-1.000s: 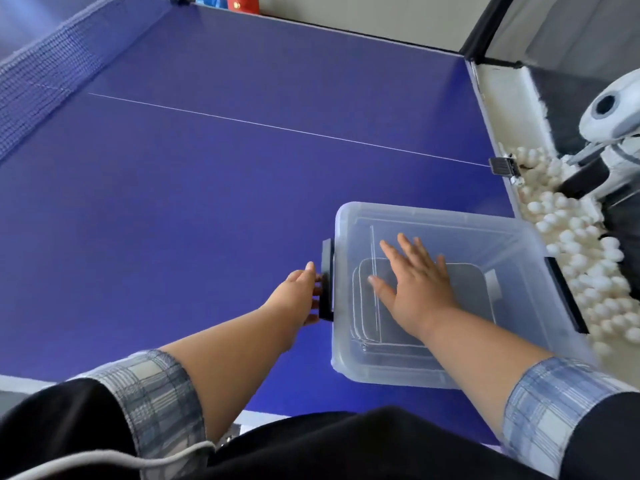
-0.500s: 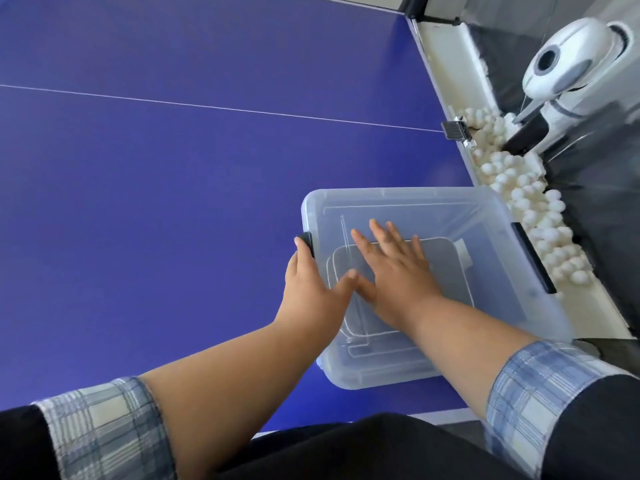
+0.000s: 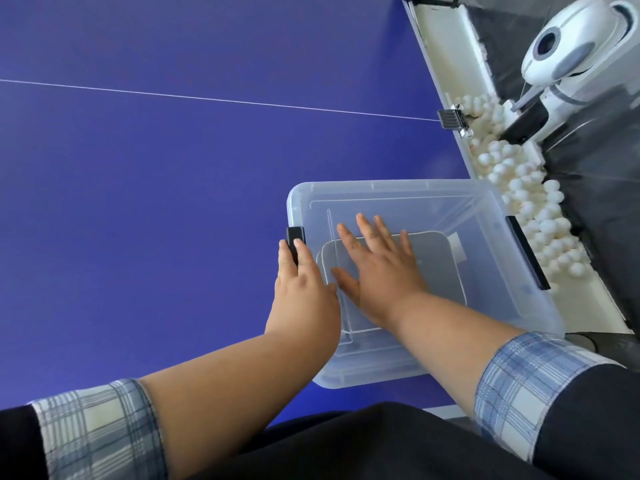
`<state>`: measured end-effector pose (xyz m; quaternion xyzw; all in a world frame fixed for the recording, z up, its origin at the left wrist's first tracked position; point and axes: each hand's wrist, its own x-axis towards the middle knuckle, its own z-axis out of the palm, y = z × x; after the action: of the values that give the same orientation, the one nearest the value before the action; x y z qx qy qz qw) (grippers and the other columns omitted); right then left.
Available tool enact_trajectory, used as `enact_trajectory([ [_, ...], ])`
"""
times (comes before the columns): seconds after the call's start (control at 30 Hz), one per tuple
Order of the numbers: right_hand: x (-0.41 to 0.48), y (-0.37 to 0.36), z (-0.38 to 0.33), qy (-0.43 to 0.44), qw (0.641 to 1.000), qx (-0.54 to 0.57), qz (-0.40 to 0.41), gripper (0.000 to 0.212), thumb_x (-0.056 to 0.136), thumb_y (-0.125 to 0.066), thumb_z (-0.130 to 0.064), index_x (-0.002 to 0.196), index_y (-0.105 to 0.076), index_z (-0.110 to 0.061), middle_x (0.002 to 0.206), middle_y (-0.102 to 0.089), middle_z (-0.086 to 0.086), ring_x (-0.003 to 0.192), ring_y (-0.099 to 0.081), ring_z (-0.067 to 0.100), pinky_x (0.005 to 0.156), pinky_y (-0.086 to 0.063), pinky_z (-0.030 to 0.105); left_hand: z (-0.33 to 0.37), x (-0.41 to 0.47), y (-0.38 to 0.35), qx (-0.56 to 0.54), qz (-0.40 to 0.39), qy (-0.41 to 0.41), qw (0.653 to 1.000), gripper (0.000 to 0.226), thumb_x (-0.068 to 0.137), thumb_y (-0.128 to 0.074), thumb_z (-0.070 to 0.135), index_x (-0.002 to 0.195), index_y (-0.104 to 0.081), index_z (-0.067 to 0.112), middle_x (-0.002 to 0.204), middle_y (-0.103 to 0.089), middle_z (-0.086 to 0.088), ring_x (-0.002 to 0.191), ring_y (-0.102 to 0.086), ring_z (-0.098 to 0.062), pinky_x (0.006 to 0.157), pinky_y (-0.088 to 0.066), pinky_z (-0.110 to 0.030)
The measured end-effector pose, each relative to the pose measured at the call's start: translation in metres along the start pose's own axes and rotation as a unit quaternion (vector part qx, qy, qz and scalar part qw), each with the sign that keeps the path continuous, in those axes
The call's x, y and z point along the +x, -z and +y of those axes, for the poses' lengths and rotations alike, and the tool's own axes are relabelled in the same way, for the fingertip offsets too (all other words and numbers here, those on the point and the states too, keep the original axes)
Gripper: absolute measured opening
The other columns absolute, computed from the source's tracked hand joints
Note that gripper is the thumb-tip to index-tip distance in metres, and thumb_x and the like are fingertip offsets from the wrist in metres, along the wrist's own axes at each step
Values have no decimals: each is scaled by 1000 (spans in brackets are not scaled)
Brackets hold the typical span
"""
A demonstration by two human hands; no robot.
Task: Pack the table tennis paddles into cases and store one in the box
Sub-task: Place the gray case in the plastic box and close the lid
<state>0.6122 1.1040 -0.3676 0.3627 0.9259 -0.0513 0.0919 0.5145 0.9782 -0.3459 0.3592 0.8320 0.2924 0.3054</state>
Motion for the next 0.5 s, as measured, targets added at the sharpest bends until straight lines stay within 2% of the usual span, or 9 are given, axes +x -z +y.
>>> enact_trajectory([
  [0.1, 2, -1, 1, -3, 1000, 6, 6, 77, 86, -3, -76, 156, 5, -42, 168, 7, -4, 153, 11, 21, 121, 4, 55, -2, 0, -1, 55, 15, -41, 998, 78, 104, -42, 26, 152, 16, 6, 161, 22, -6, 149, 17, -20, 121, -12, -31],
  [0.2, 4, 4, 1, -3, 999, 31, 8, 79, 86, -7, -77, 156, -1, -42, 168, 5, -5, 153, 11, 20, 120, 5, 55, -2, 2, -1, 77, 25, -49, 996, 77, 104, -41, 28, 153, 14, 6, 161, 22, -9, 151, 10, -22, 121, -15, -32],
  [0.3, 7, 18, 4, 3, 988, 154, 18, 70, 93, -33, -68, 156, -24, -36, 167, -12, -4, 154, -2, 18, 122, 2, 52, 0, 9, 0, 91, 32, -26, 995, 76, 104, -40, 32, 154, 12, 8, 162, 21, -7, 151, 1, -22, 119, -21, -33],
  [0.37, 6, 33, 17, -16, 944, 330, 20, 58, 99, -48, -51, 152, -37, -30, 163, -29, -3, 151, -18, 14, 123, -9, 43, 4, 12, 2, 108, 34, -14, 994, 75, 104, -38, 34, 154, 11, 10, 163, 20, -3, 151, -3, -23, 117, -26, -36],
  [0.43, 0, 49, 39, -42, 869, 492, 19, 49, 100, -53, -41, 146, -47, -28, 153, -45, -5, 142, -38, 7, 114, -28, 23, 5, 12, 5, 121, 26, 5, 992, 75, 103, -39, 36, 155, 11, 13, 163, 20, 1, 150, -9, -23, 113, -29, -36],
  [0.47, -3, 55, 53, -55, 847, 528, 40, 45, 100, -54, -37, 143, -50, -25, 148, -51, -6, 136, -45, 6, 105, -33, 14, 5, 12, 6, 128, 20, 12, 991, 76, 103, -39, 37, 155, 11, 14, 163, 19, 2, 150, -10, -23, 113, -29, -35],
  [0.5, -7, 58, 69, -68, 841, 532, 67, 42, 100, -55, -35, 141, -53, -23, 144, -54, -6, 132, -50, 6, 99, -35, 10, 4, 11, 5, 135, 20, 19, 990, 76, 103, -39, 38, 156, 10, 14, 163, 18, 2, 150, -9, -22, 114, -29, -35],
])
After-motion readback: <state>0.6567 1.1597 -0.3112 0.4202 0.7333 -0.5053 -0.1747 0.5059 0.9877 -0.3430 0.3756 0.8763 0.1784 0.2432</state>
